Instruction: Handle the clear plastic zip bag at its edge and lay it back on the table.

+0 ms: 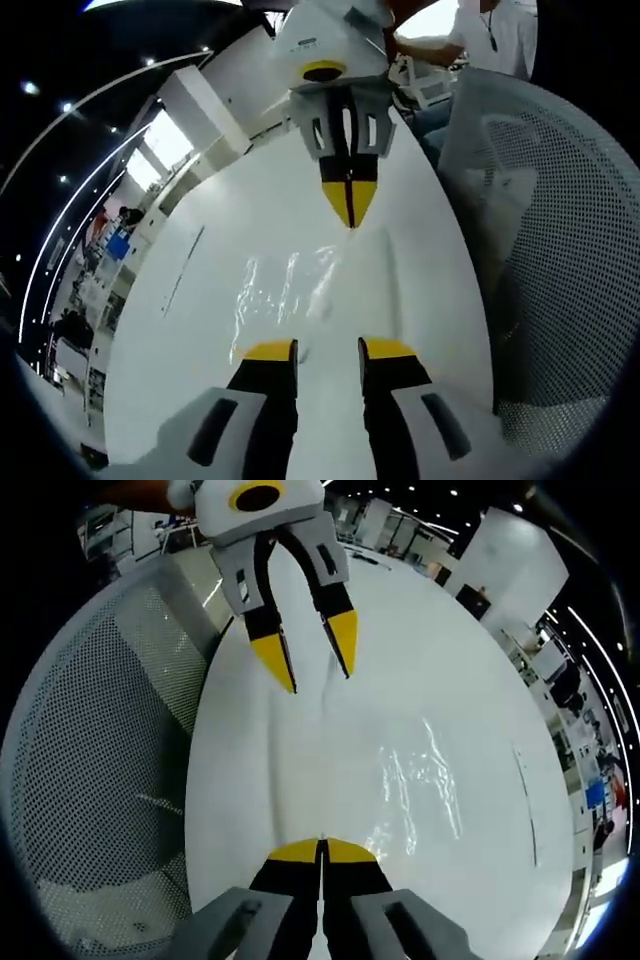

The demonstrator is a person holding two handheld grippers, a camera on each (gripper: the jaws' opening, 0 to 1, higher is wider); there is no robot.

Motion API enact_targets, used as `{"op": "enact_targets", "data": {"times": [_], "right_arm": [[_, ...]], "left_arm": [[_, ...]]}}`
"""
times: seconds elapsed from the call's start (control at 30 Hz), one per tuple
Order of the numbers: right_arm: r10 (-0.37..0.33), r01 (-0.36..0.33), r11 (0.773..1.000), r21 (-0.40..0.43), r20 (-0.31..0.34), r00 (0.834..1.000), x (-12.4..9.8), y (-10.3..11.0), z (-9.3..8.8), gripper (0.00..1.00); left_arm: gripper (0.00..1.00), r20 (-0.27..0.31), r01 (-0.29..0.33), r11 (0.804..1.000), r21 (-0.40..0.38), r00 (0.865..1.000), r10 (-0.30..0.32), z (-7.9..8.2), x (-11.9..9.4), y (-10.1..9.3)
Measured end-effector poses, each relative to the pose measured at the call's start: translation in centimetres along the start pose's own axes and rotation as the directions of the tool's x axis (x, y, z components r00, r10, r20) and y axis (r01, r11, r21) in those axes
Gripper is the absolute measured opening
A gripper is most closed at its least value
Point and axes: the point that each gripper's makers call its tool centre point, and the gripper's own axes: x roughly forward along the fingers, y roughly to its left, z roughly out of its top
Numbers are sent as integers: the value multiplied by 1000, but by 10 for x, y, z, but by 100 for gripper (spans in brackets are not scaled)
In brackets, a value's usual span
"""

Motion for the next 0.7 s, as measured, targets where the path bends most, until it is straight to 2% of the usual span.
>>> {"op": "enact_targets", "data": {"times": [0.2, 0.4, 0.7], "right_arm": [[0, 0, 1000, -1, 5, 1000, 0, 1, 2, 0], [-2, 2, 1000, 3, 11, 1000, -2, 3, 3, 0], [-28, 28, 1000, 14, 37, 999, -3, 3, 6, 0]], "left_arm": [[15, -39, 7, 1000, 13, 999, -6, -5, 7, 3], [3, -47, 16, 1000, 22, 999, -15, -4, 9, 3], [0, -36, 21, 1000, 23, 999, -20, -7, 8, 3]]}}
